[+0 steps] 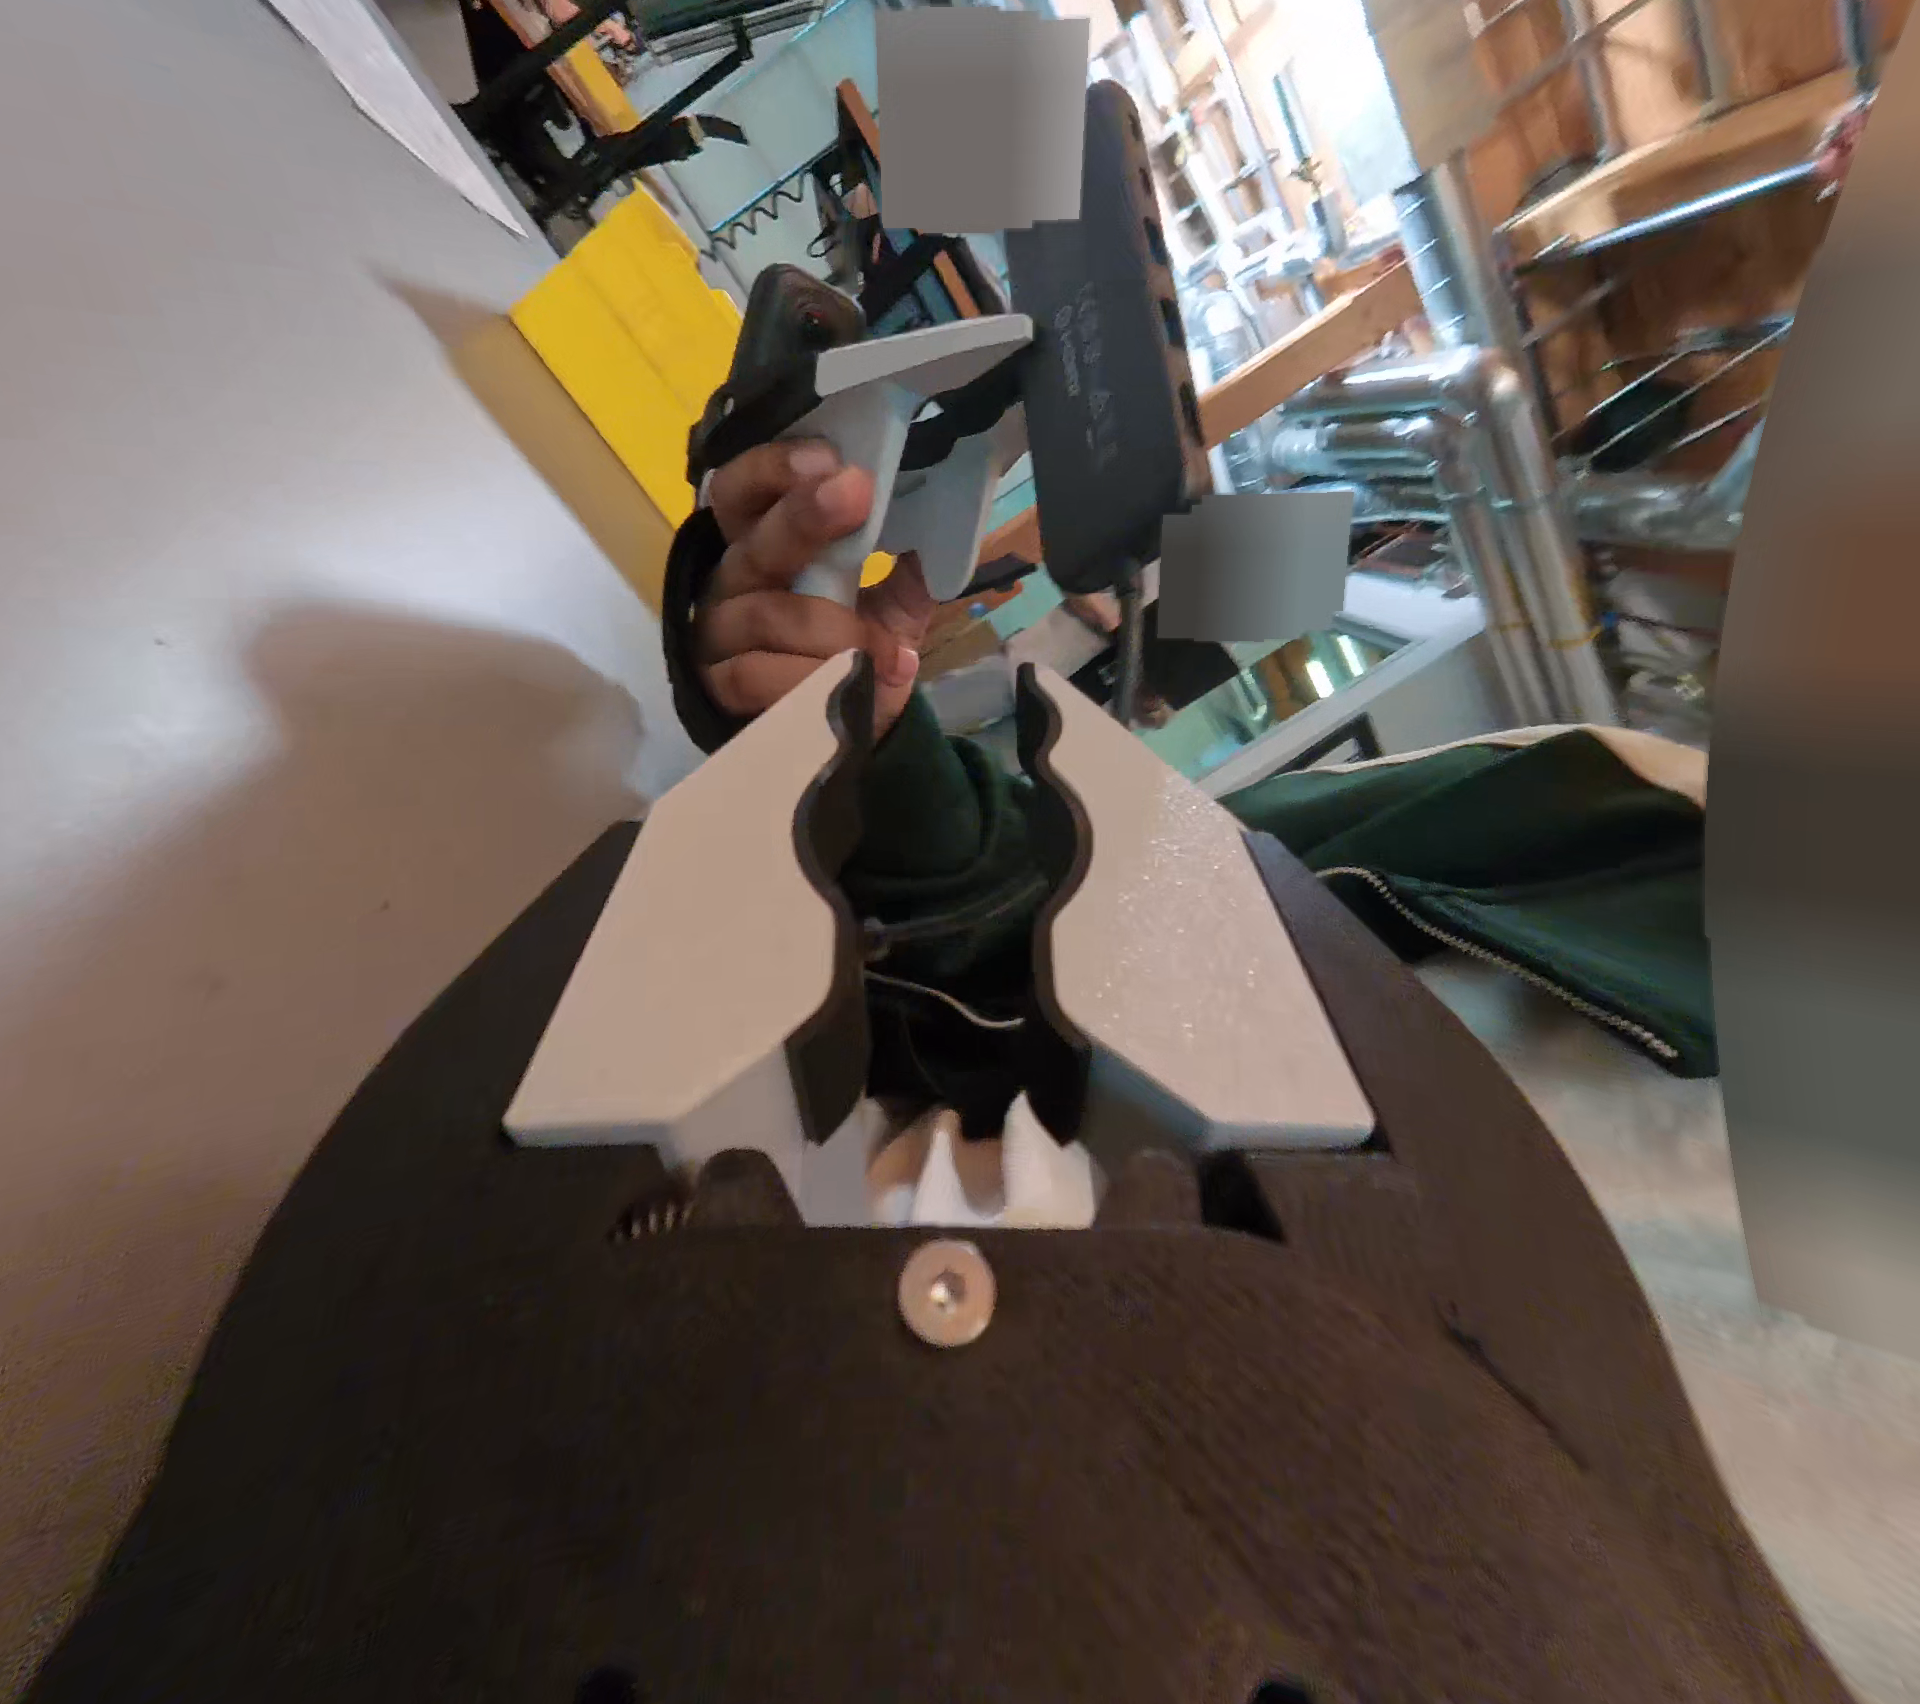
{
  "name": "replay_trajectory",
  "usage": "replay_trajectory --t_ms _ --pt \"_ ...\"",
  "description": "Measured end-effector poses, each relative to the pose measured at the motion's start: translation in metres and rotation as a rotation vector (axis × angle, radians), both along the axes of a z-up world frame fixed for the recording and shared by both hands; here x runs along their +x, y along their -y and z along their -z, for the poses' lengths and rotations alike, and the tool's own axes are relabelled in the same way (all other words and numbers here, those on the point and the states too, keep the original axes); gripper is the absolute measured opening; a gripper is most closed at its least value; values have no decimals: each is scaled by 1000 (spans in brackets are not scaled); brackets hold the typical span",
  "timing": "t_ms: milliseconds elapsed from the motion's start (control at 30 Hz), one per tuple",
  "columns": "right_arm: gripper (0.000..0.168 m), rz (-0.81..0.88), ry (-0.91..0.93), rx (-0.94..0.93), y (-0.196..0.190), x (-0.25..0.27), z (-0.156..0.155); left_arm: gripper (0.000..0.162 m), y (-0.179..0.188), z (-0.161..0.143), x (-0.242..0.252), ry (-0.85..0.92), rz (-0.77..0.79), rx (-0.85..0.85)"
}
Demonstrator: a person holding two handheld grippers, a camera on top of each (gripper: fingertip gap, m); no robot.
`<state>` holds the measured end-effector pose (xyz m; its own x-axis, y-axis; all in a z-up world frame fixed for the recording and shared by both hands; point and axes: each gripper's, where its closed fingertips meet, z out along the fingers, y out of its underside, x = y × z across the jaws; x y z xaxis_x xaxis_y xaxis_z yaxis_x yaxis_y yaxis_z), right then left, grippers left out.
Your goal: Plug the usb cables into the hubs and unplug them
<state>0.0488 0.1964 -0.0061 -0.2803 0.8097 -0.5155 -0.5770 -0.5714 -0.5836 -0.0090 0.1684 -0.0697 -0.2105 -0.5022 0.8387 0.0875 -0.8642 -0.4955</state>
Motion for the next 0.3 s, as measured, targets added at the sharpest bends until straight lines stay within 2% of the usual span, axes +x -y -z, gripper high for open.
replay_trajectory --t_ms 33,300 --pt "10 -1 -5 -2 0 1 0 26 0 -2 -1 20 8 -18" --pt "10 -36 -18 -15 3 -7 1 36 25 -10 5 64 137 -3"
